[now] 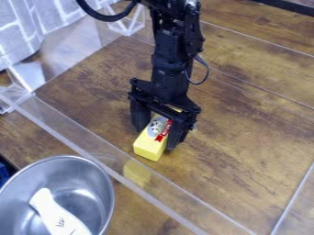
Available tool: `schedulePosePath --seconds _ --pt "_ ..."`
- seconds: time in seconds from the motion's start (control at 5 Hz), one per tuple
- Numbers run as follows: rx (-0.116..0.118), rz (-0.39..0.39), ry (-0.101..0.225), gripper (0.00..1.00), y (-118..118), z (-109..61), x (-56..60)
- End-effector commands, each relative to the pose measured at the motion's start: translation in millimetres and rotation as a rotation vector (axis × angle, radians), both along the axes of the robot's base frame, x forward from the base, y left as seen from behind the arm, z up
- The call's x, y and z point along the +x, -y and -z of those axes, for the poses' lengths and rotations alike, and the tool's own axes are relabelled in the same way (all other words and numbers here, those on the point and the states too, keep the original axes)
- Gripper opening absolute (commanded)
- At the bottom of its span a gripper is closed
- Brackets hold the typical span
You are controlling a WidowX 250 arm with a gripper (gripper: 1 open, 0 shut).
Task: Move the yellow butter to the right side of the table
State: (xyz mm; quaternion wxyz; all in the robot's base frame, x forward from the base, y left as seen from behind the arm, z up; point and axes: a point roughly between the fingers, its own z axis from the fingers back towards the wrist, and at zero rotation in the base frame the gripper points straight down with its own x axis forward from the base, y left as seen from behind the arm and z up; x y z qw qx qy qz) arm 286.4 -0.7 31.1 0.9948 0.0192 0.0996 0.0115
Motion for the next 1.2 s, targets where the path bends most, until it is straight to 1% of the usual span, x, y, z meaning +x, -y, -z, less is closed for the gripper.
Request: schedulePosePath --seconds 0.0,1.0 --pt "0.003 -0.007 0.058 1.0 1.6 -10.8 11.4" --pt "0.013 -0.064 0.068 1.0 -2.3 -9.8 13.5"
